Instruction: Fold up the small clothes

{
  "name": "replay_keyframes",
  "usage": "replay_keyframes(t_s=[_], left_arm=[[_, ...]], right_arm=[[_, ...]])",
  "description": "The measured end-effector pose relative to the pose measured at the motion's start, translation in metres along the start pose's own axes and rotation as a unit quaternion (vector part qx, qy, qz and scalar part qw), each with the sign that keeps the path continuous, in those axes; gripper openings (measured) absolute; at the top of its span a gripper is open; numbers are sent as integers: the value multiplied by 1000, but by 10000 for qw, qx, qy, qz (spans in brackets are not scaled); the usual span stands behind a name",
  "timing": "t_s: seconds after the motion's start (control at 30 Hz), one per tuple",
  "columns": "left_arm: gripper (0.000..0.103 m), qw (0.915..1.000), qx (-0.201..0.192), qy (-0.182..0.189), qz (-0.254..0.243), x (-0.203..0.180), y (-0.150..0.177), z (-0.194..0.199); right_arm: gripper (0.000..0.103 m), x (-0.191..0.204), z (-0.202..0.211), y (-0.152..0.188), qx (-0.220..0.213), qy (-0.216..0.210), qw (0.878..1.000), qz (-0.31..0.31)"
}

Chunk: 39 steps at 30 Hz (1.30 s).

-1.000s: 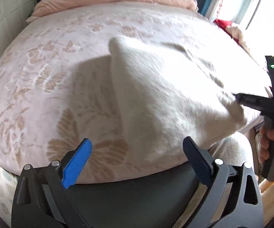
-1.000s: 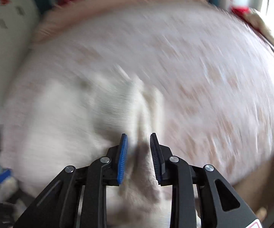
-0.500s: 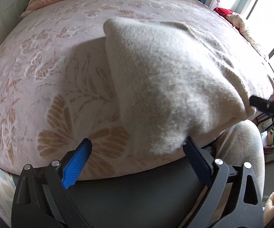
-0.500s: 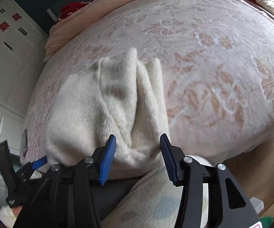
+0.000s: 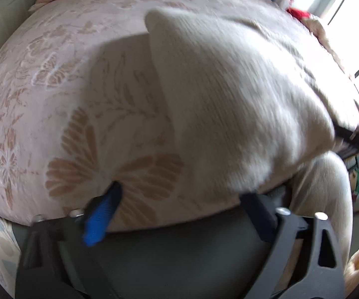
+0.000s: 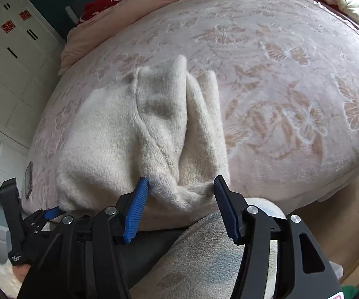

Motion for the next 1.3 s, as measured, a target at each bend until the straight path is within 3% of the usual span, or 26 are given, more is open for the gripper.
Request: replay_keyframes(t_s=[0.03,0.07,0.1,0.13,0.17,0.27,0.33,0.4,0.47,0.53,0.63,0.73,0.8,0.83,0.9,1.0,1.13,1.23,1.3], left_arm=[[57,9999,-19,146,51,2,-5,3],[53,9995,-6,301,119,3,-9,5],[43,9988,-33,420,251,5,-11,8],[35,9978,-66,523,395,8,-13,13],[33,9970,-94,600,472,8,-14,16],[34,9969,-17,558,556,10,-8,13],[37,9973,331,424,505,10,1,-4],[38,9973,486,322,450,8,7,-9],[44,9989,356,222,222,3,4,3],[58,9998,183,83,-85,-4,-3,21],[63,9995,19,253,-194,-14,-10,43],[78,9976,-179,664,-60,-30,-20,65],[82,9958,-411,799,-186,-42,-30,79],[88,9944,-604,776,-377,-51,-37,87],[90,9937,-800,495,-617,-57,-47,87],[90,9962,-606,270,-565,-57,-59,61],[90,9998,121,132,-106,-40,-63,0],[92,9981,557,192,177,-32,-55,-33],[95,9968,637,284,384,-28,-52,-38]], right_arm=[[51,-1,-6,1,43,50,10000,37],[32,-1,-12,1,99,79,9999,55],[7,1,-14,0,118,-33,9999,35],[8,6,-11,-2,98,-254,9996,-20],[8,13,0,-8,-41,-433,9990,-76],[7,25,40,-21,-526,-495,9974,69],[7,15,41,-16,-418,-400,9983,60],[2,-9,15,0,-42,106,9999,50],[2,-44,-23,25,458,1028,9935,168],[5,-46,-21,28,350,863,9957,-11],[8,-31,12,5,-194,510,9984,-150],[9,4,49,-36,-878,348,9951,283],[14,32,53,-57,-956,167,9933,631],[15,49,48,-69,-1000,94,9911,876],[15,69,34,-82,-939,12,9885,1187],[15,85,-12,-90,-508,-56,9878,1471],[1,25,-95,-89,219,594,9917,1123],[1,10,-88,-91,243,1,9981,559],[4,18,-68,-95,91,110,9976,671]])
Point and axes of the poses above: each gripper's, at about its wrist camera, not at the fingertips, and z roughly against the way its jaws point, x to its left, y to its underside, the point moved 9 cm from there along -z, roughly the way its jaws point, and after that the axes turned 1 degree about -z, right-handed, at the moved point
